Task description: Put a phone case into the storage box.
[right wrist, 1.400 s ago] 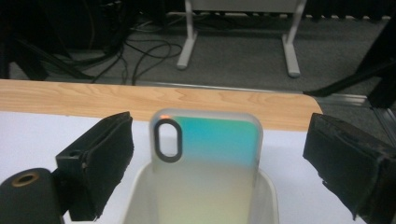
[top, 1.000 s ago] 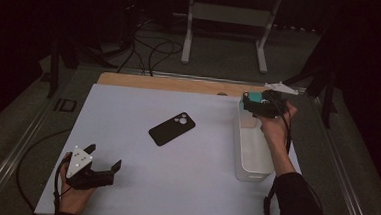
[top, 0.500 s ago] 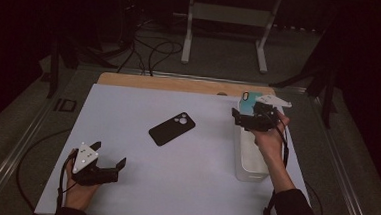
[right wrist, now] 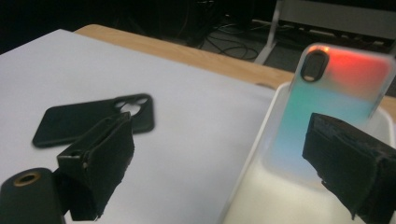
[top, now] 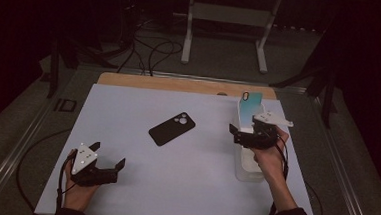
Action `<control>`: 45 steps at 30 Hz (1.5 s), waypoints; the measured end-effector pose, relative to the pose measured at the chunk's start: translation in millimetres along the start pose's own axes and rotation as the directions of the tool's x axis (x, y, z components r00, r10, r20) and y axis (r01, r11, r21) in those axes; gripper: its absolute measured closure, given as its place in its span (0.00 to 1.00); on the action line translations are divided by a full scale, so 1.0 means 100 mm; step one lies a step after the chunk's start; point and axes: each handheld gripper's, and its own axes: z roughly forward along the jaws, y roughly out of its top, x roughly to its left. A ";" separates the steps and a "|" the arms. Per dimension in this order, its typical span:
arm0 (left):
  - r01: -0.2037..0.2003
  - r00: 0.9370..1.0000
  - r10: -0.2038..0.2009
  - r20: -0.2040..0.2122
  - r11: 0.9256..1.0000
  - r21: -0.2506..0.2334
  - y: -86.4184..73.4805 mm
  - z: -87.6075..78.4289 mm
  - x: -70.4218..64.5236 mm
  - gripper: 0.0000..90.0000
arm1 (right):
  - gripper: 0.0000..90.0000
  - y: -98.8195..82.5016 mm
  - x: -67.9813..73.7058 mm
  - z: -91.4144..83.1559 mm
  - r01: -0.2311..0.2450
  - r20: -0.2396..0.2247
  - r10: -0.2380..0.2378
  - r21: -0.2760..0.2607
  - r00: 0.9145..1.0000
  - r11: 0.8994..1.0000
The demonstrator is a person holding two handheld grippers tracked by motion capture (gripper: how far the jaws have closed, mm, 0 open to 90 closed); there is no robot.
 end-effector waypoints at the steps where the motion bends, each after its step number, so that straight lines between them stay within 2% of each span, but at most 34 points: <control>1: 0.001 1.000 -0.001 0.000 1.000 0.000 0.00 0.00 0.00 0.00 | 0.10 -0.04 0.01 -0.04 0.001 0.000 -0.001 -0.005 1.000 1.000; 3: -0.002 1.000 0.002 0.000 1.000 0.003 0.00 0.01 0.00 0.00 | 0.10 -0.10 0.03 -0.10 0.001 -0.010 -0.001 -0.002 1.000 1.000; 6: -0.003 1.000 0.003 0.002 1.000 0.006 0.00 0.02 0.00 0.00 | 0.10 -0.14 0.06 -0.17 -0.005 -0.016 0.004 -0.028 1.000 1.000; 11: 0.012 1.000 -0.012 0.011 1.000 0.000 0.01 0.01 0.01 0.00 | 0.10 -0.30 0.11 -0.31 -0.003 -0.032 0.002 -0.036 0.999 0.999; 18: 0.041 0.999 -0.041 0.014 0.999 -0.010 0.04 -0.01 0.03 0.00 | 0.10 -0.42 0.15 -0.37 0.005 -0.038 -0.007 -0.048 0.999 0.999; 19: 0.047 0.999 -0.047 0.014 0.999 -0.016 0.05 -0.01 0.04 0.00 | 0.10 -0.48 0.18 -0.40 0.007 -0.050 -0.010 -0.064 0.999 0.998; 23: 0.047 0.999 -0.046 0.013 0.999 -0.019 0.08 -0.02 0.04 0.00 | 0.10 -0.51 0.19 -0.42 0.003 -0.056 -0.007 -0.075 0.998 0.997; 24: 0.043 0.999 -0.042 0.012 0.999 -0.018 0.13 -0.02 0.04 0.00 | 0.10 -0.51 0.19 -0.42 0.003 -0.056 -0.007 -0.075 0.998 0.997; 25: 0.041 0.999 -0.040 0.015 0.999 -0.017 0.14 -0.01 0.04 0.00 | 0.10 -0.57 0.20 -0.46 -0.010 -0.068 0.003 -0.097 0.998 0.995; 28: 0.033 0.999 -0.033 0.019 0.999 -0.017 0.19 -0.01 0.03 0.00 | 0.10 -0.62 0.21 -0.49 0.004 -0.058 -0.010 -0.099 0.998 0.995; 32: 0.019 0.999 -0.018 0.027 1.000 -0.005 0.25 0.01 0.04 0.00 | 0.10 -0.67 0.22 -0.53 -0.003 -0.067 -0.004 -0.114 0.998 0.993; 37: 0.023 0.998 -0.022 0.061 1.000 -0.004 0.33 0.06 0.06 0.00 | 0.10 -0.79 0.20 -0.58 -0.033 -0.073 0.022 -0.145 0.997 0.989; 41: 0.014 0.998 -0.014 0.068 1.000 -0.003 0.38 0.11 0.06 0.00 | 0.10 -0.81 0.21 -0.58 -0.033 -0.074 0.022 -0.148 0.997 0.988; 45: -0.012 0.997 0.011 0.078 1.000 0.007 0.45 0.19 0.04 0.00 | 0.10 -0.81 0.21 -0.57 -0.031 -0.078 0.019 -0.151 0.997 0.988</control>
